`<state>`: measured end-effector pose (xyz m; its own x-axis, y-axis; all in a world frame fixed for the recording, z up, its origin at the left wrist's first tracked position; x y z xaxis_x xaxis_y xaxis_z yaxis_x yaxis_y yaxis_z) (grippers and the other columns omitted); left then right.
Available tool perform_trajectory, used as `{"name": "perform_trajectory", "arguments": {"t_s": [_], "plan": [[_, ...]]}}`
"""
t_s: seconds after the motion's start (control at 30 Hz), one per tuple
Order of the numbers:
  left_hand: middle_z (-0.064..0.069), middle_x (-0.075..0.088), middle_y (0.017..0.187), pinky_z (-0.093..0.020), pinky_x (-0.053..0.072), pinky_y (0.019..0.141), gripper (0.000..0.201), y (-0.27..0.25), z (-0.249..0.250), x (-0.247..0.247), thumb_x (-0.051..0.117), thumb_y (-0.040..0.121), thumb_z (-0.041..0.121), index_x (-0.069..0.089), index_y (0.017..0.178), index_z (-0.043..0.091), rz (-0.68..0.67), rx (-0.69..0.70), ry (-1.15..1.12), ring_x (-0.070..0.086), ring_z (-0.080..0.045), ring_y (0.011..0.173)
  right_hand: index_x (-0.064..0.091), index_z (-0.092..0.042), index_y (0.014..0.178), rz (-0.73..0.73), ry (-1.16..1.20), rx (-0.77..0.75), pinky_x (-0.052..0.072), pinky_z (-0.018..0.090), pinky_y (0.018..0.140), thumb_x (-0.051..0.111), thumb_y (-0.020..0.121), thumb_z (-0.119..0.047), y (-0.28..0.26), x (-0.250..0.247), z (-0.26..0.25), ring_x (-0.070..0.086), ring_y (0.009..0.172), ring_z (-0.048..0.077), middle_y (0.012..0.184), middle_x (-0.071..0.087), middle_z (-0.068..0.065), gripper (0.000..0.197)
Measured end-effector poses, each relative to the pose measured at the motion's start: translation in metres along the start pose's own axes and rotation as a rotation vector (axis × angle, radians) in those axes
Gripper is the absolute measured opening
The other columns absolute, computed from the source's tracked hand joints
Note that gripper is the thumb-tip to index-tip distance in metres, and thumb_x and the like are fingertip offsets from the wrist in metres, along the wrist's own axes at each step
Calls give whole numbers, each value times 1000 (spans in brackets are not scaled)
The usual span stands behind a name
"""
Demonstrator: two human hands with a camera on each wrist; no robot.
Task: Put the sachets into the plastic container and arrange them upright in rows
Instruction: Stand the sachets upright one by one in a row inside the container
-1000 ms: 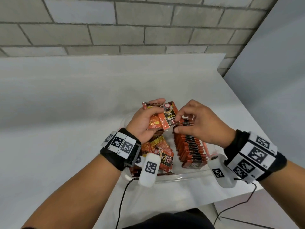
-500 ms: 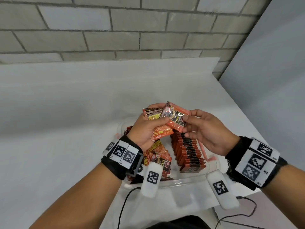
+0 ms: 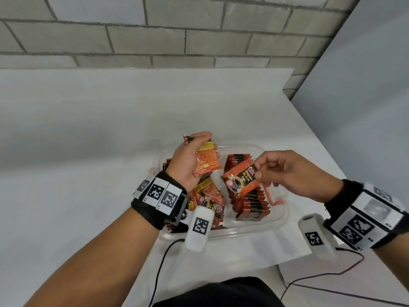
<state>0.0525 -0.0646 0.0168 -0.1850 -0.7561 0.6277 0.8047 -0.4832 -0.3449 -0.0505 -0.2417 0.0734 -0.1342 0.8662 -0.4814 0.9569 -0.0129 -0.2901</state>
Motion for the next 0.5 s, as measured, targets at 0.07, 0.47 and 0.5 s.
{"name": "perform_trajectory", "arguments": {"t_s": [0.07, 0.47, 0.5], "plan": [[-9, 62, 77, -32, 51, 58, 17, -1, 0, 0, 62, 86, 18, 62, 102, 13, -10, -11, 6, 62, -21, 62, 67, -15, 88, -92, -175, -24, 52, 23, 62, 67, 86, -8, -10, 7, 8, 59, 63, 9, 75, 67, 3, 8], [-10, 62, 79, -28, 52, 55, 35, -7, -2, 12, 64, 72, 29, 62, 102, 11, -114, -69, 49, 61, -21, 64, 70, -28, 93, -224, -801, -99, 45, 19, 71, 62, 89, -23, -24, 21, 35, 57, 76, 0, 87, 66, -18, 10], [-10, 62, 79, -28, 52, 55, 34, -8, -3, 13, 63, 73, 29, 61, 102, 11, -126, -71, 51, 61, -21, 63, 69, -27, 93, -212, -850, -92, 47, 22, 73, 61, 90, -24, -24, 23, 35, 59, 79, 3, 91, 67, -16, 10]]}}
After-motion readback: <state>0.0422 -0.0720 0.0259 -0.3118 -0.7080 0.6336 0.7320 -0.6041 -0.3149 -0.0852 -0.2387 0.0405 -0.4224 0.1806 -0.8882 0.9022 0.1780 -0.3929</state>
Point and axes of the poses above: each hand's wrist, its own y-axis towards the middle knuckle, its own x-axis out of the palm, z = x × y, the point moved 3 cm from there along y, towards the middle knuckle
